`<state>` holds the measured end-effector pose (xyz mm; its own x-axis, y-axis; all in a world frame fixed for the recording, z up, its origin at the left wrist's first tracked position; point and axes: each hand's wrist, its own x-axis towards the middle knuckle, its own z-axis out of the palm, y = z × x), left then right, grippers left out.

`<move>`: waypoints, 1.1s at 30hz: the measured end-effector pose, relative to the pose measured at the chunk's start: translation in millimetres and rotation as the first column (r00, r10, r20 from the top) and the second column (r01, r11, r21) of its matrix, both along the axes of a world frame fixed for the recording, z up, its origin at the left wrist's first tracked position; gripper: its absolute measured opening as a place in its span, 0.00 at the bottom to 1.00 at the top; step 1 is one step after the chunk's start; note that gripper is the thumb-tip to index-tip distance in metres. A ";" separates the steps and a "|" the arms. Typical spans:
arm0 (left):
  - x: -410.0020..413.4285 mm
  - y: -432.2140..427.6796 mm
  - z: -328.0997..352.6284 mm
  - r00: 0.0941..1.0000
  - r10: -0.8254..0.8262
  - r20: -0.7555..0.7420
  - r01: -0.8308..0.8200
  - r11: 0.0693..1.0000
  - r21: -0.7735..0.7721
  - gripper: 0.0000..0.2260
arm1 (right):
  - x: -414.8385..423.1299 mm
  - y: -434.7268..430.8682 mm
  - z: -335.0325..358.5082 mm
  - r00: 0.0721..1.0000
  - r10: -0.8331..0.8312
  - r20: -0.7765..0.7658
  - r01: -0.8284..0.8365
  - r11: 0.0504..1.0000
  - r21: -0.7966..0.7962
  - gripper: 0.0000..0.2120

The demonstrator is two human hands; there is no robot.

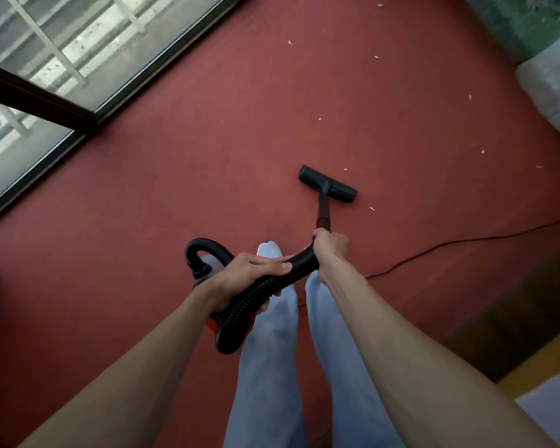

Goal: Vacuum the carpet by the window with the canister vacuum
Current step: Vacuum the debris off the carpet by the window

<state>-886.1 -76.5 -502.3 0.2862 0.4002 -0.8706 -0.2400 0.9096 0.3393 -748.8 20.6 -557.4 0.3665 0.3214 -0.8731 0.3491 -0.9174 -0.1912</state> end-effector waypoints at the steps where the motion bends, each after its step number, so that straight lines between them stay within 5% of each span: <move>1: 1.6 -1.5 -2.7 1.000 0.020 -0.006 -0.020 1.000 -0.004 0.14 | -1.3 0.7 -1.5 1.000 0.028 0.006 -0.028 1.000 0.010 0.08; 7: 17.7 2.7 -9.9 0.992 0.122 -0.042 -0.121 0.992 0.022 0.08 | -7.0 14.0 -6.9 0.999 0.047 0.010 -0.048 0.995 0.091 0.12; 12: 0.9 2.2 8.5 0.997 0.052 0.048 -0.053 0.999 0.007 0.20 | -4.5 12.5 13.8 0.998 0.055 0.009 -0.056 0.996 0.065 0.11; 22: -2.6 3.2 9.2 0.992 0.091 -0.086 -0.089 0.996 0.020 0.13 | -22.4 8.7 5.2 0.994 0.069 -0.087 -0.070 0.997 -0.016 0.15; 29: -9.3 -9.4 6.9 0.999 0.048 -0.006 -0.048 0.998 -0.037 0.29 | -9.9 0.0 10.1 0.999 0.032 -0.008 -0.032 0.999 -0.024 0.08; 33: -6.2 -12.7 5.0 0.997 0.059 -0.056 -0.062 0.997 -0.044 0.23 | -14.6 -6.6 5.1 0.999 0.027 -0.023 -0.028 0.999 -0.028 0.12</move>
<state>-892.2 -89.2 -497.3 0.2141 0.3744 -0.9022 -0.2772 0.9089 0.3115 -763.4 14.0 -552.3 0.3377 0.3060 -0.8901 0.3702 -0.9126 -0.1733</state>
